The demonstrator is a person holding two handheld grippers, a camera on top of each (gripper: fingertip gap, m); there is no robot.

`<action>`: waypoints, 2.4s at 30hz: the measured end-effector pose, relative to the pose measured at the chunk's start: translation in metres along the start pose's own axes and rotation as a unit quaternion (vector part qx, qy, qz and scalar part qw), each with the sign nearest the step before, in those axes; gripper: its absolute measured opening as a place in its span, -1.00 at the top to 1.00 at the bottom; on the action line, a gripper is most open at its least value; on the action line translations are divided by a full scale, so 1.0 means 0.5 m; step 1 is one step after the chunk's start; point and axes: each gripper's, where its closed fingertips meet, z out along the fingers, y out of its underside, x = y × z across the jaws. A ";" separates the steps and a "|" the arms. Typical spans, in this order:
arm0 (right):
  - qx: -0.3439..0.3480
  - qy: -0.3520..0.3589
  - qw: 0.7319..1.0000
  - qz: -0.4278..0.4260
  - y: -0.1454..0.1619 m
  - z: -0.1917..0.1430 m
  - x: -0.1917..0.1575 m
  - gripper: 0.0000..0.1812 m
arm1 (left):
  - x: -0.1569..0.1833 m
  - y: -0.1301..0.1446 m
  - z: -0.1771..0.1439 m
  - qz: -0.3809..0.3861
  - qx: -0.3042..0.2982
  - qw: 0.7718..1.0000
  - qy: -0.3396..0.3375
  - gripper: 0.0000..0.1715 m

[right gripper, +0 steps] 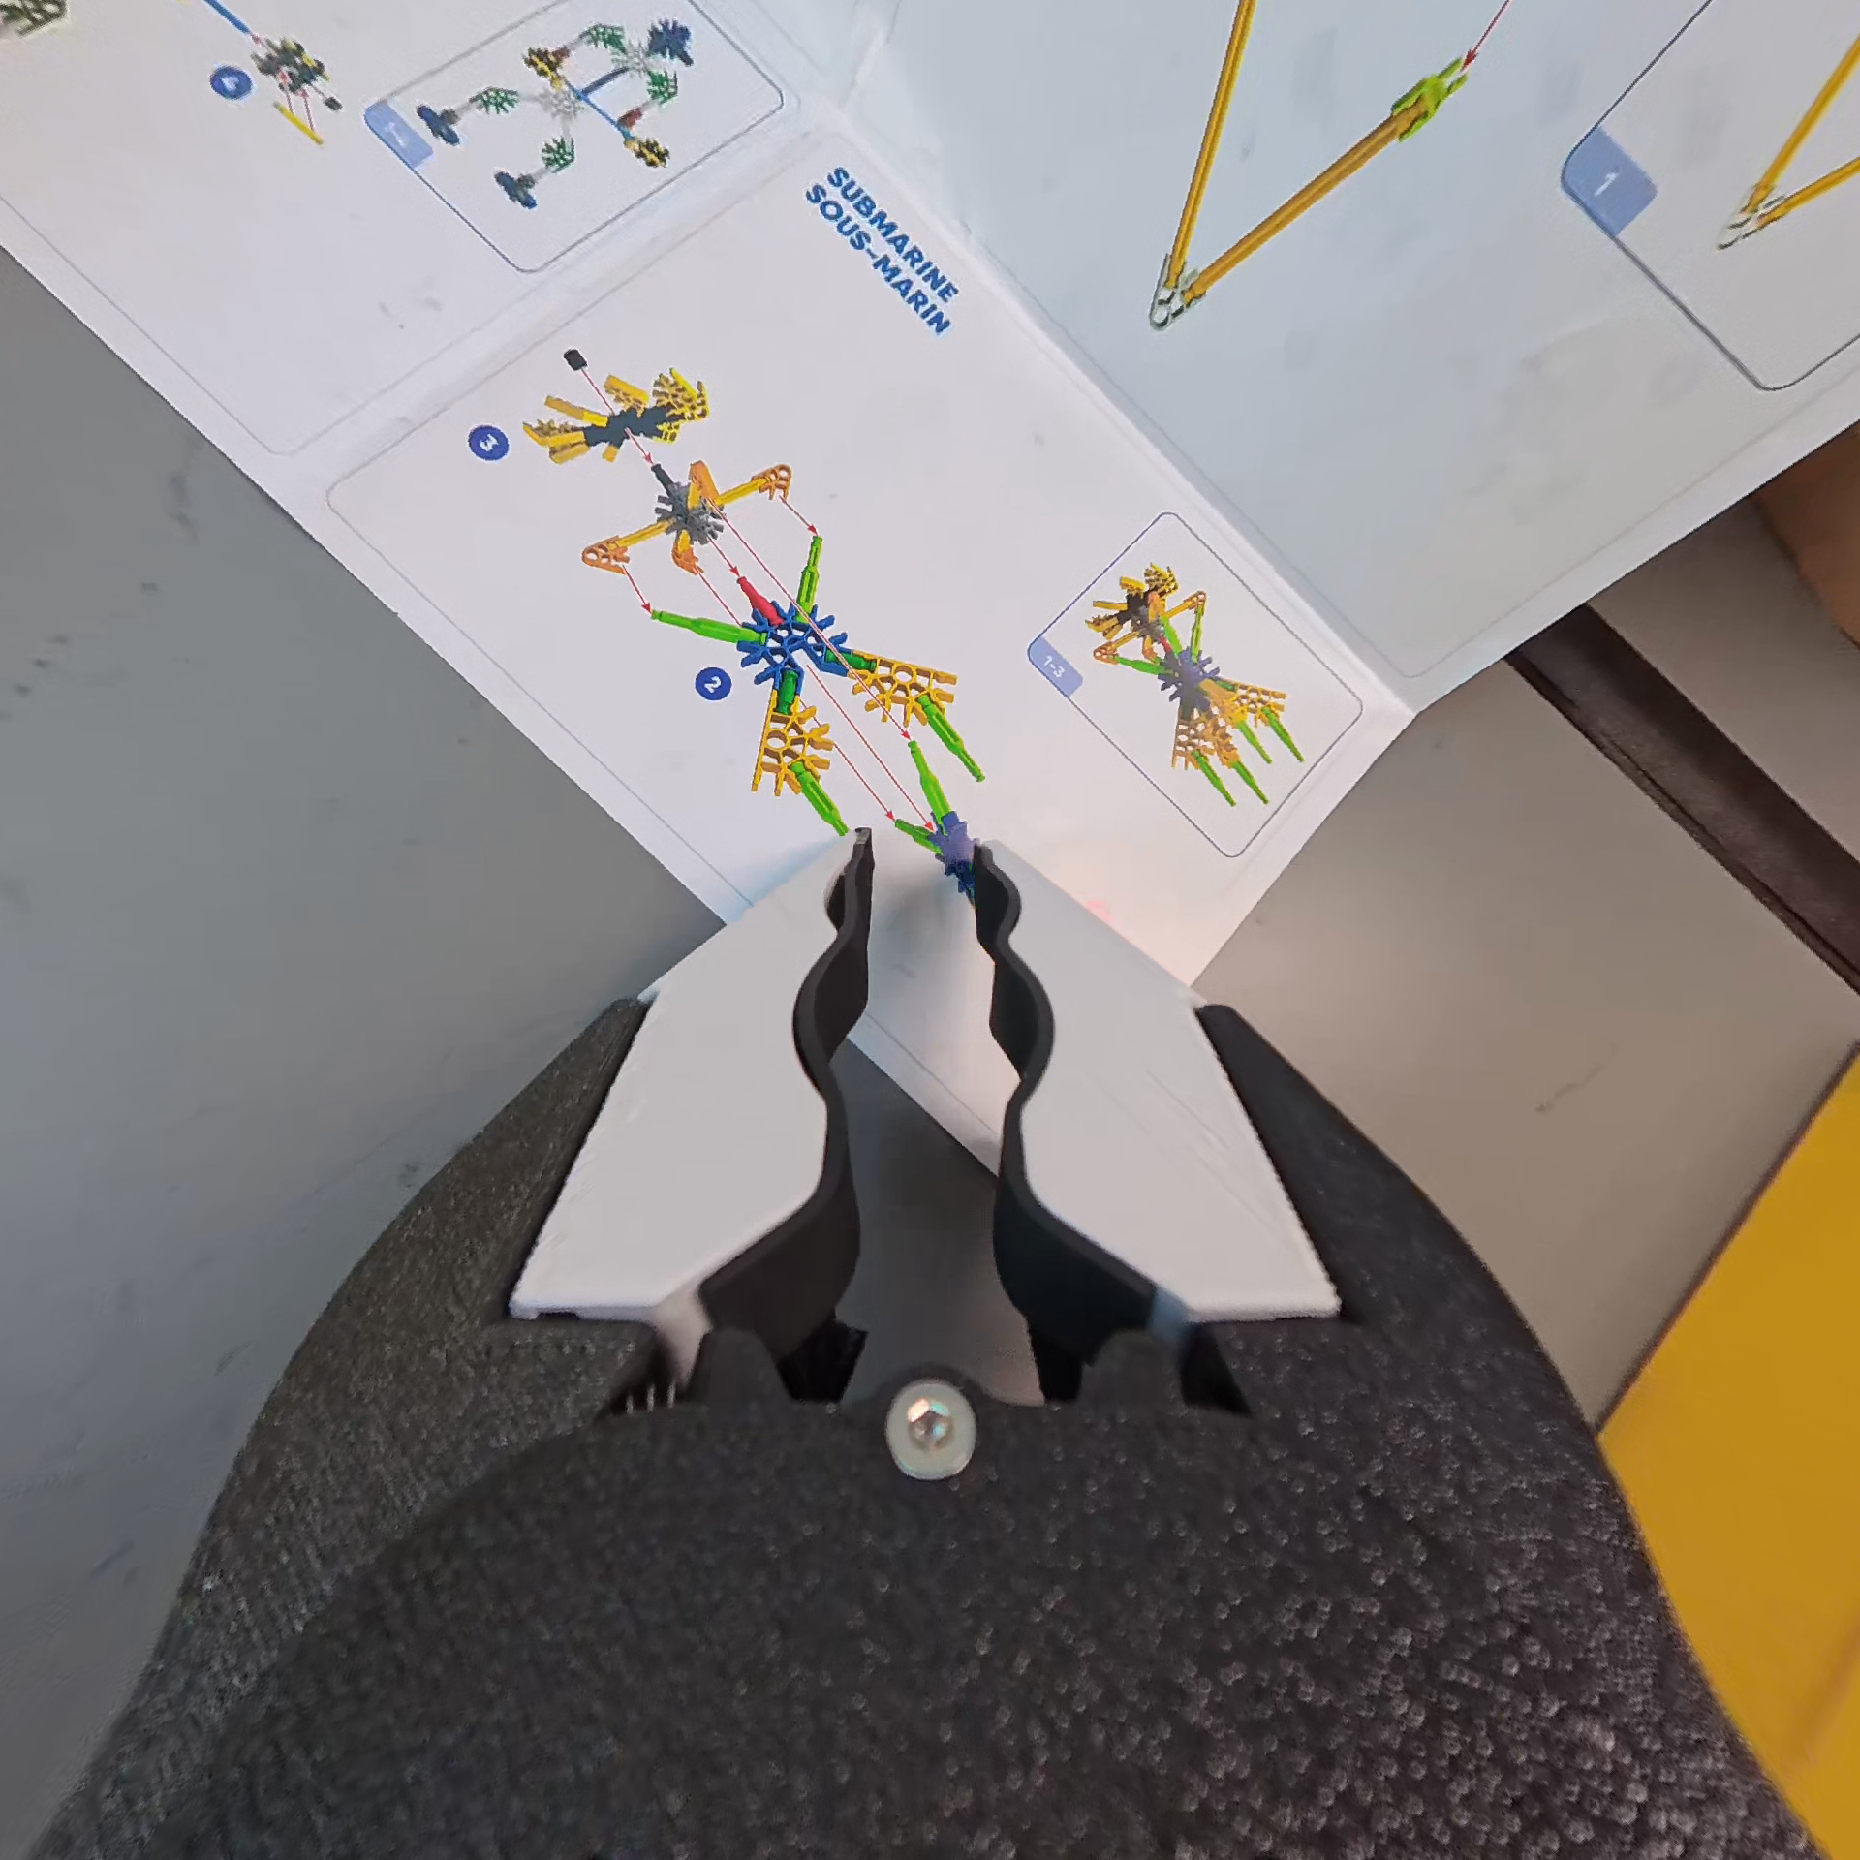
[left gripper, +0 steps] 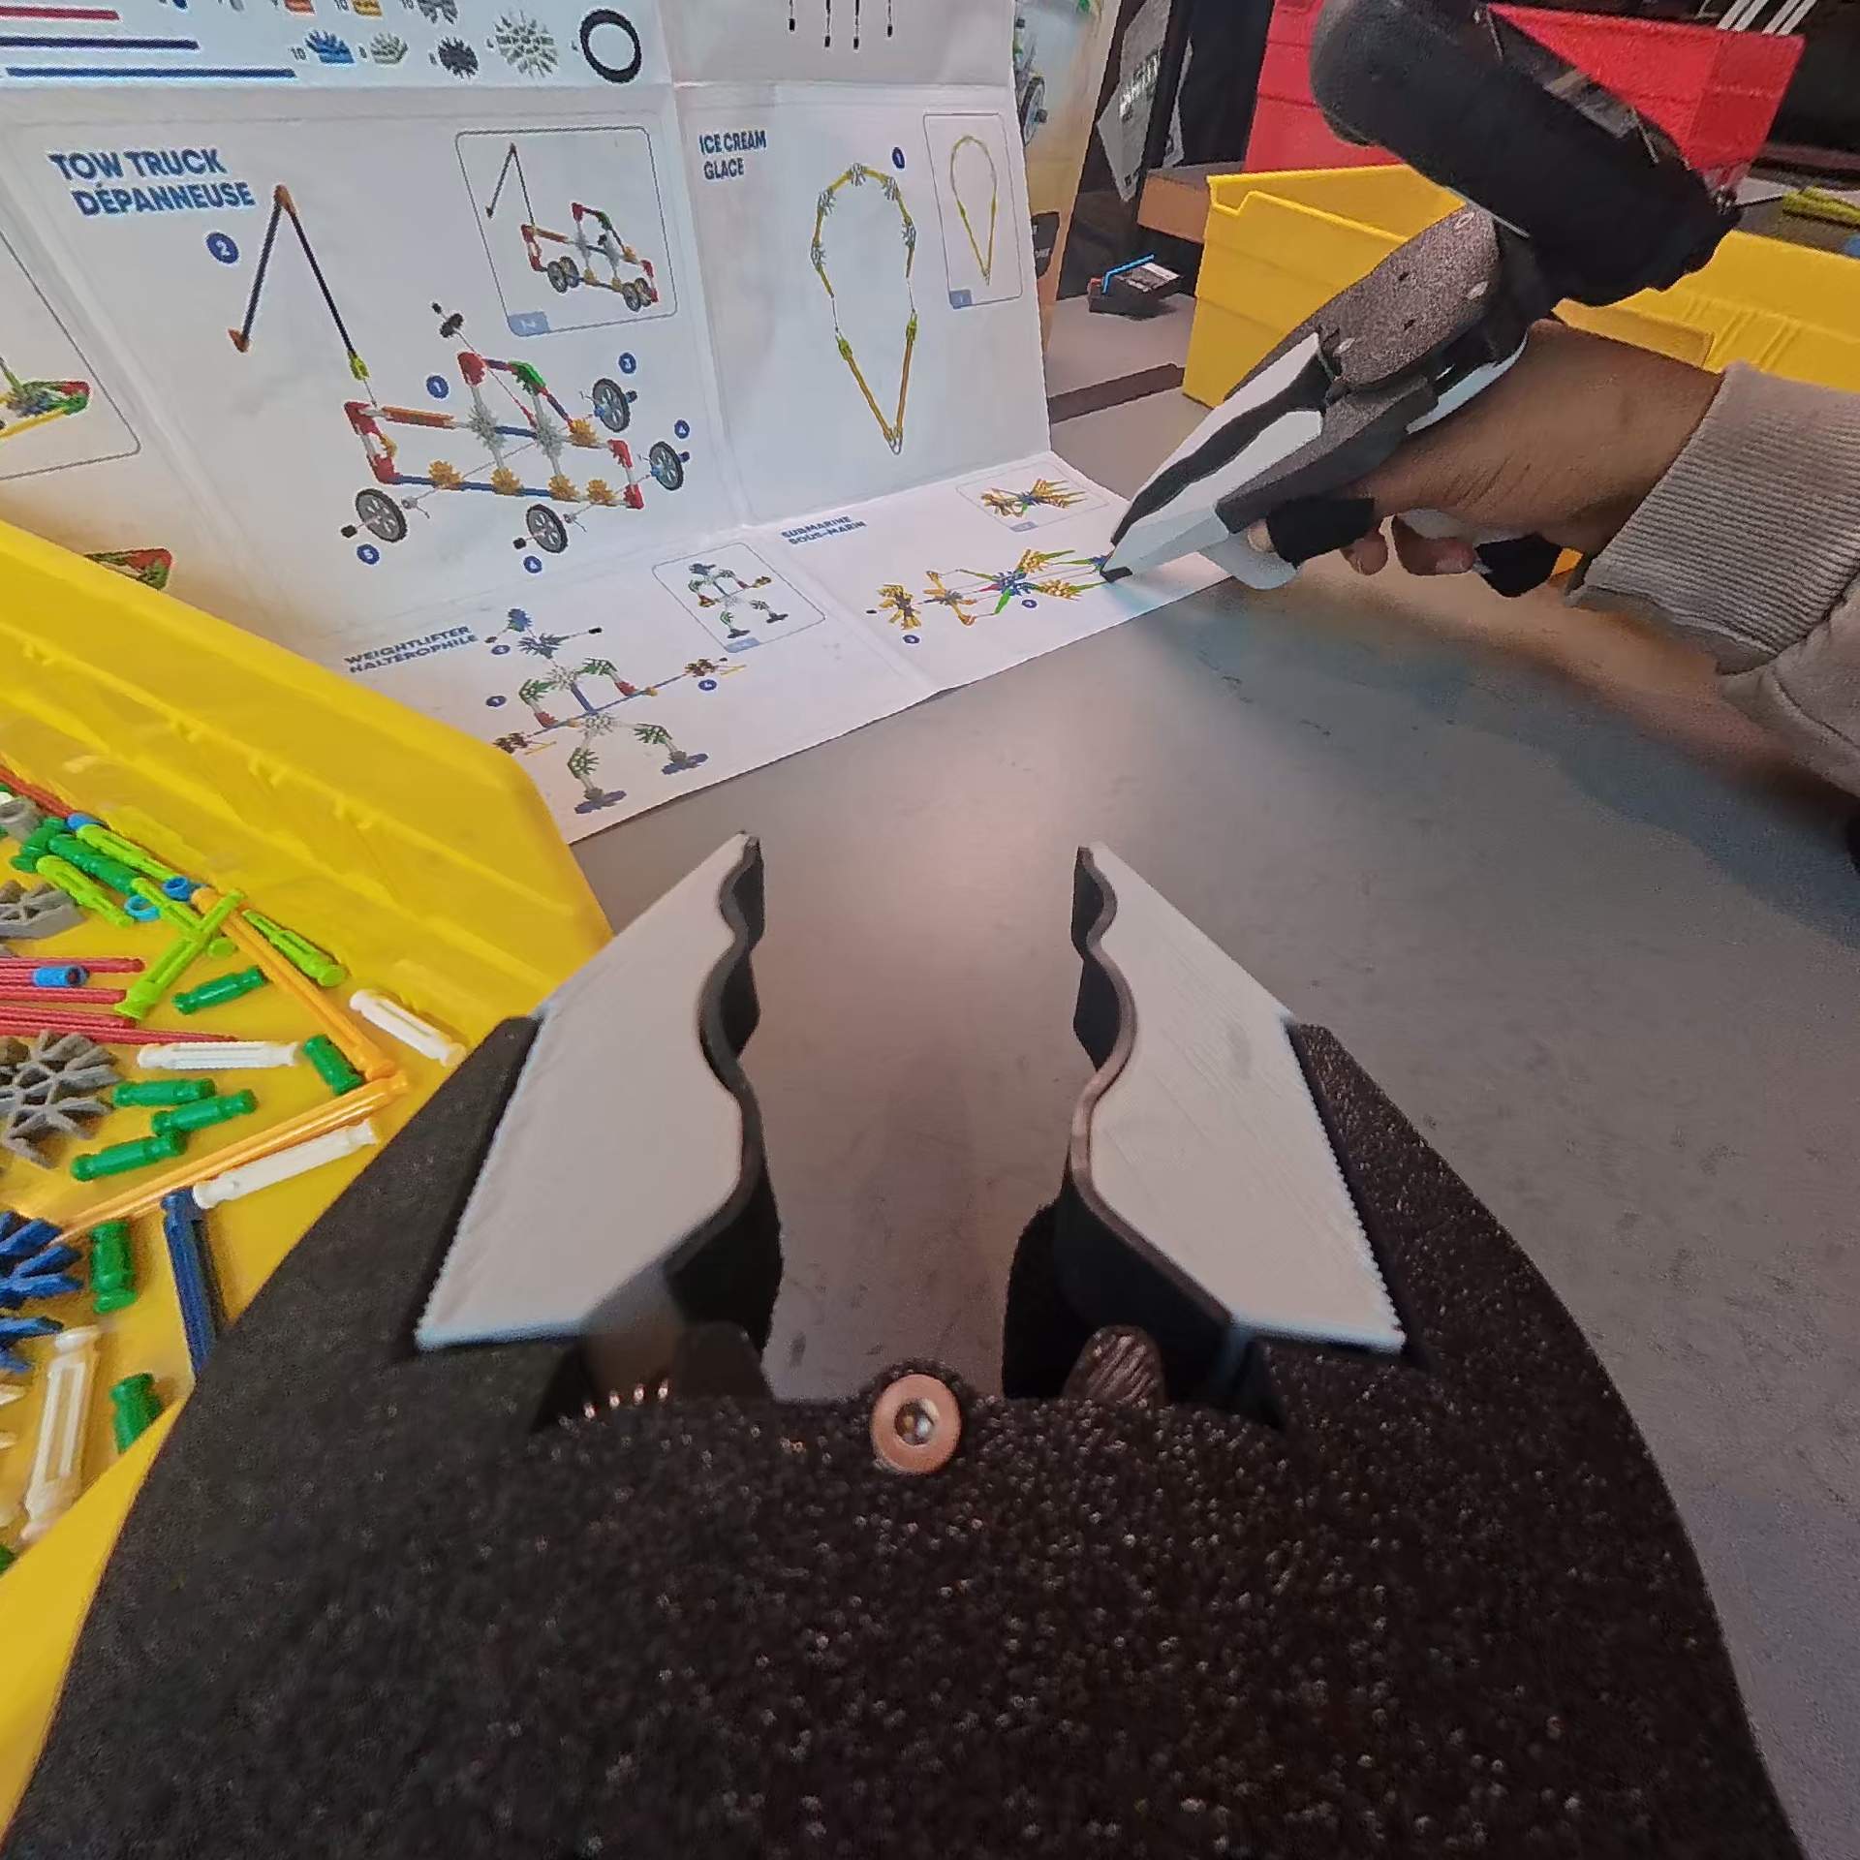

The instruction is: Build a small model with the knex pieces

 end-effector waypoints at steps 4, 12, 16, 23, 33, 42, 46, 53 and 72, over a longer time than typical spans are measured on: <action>0.009 0.017 1.000 -0.011 -0.009 -0.009 0.008 0.79 | -0.001 -0.003 -0.002 0.005 0.002 1.000 -0.003 0.29; 0.027 0.027 0.999 0.000 -0.015 -0.014 0.012 0.60 | -0.004 0.002 0.000 0.009 -0.005 1.000 -0.007 0.26; 0.095 0.056 0.994 -0.006 -0.066 -0.047 0.020 0.28 | -0.009 0.010 0.005 0.007 -0.016 1.000 -0.013 0.16; 0.152 0.115 0.982 0.009 -0.095 -0.105 0.030 -0.10 | -0.008 0.012 0.006 0.024 -0.022 0.999 -0.019 0.01; 0.190 0.106 0.976 0.017 -0.098 -0.197 -0.051 -0.13 | 0.015 0.015 0.011 0.056 -0.033 0.997 -0.032 -0.06; 0.233 0.071 0.968 0.056 0.009 -0.350 -0.169 -0.14 | 0.075 0.004 -0.031 0.004 -0.033 0.999 -0.036 -0.06; 0.261 0.048 0.959 0.099 0.059 -0.410 -0.226 -0.14 | 0.100 0.035 -0.063 -0.039 -0.032 0.997 -0.065 -0.07; 0.305 0.035 0.940 0.149 0.091 -0.476 -0.306 -0.08 | 0.129 0.072 -0.098 -0.095 -0.027 0.988 -0.118 -0.31; 0.376 -0.185 0.908 -0.014 -0.082 -0.533 -0.687 0.99 | 0.137 0.049 0.022 0.114 -0.107 0.965 -0.212 0.82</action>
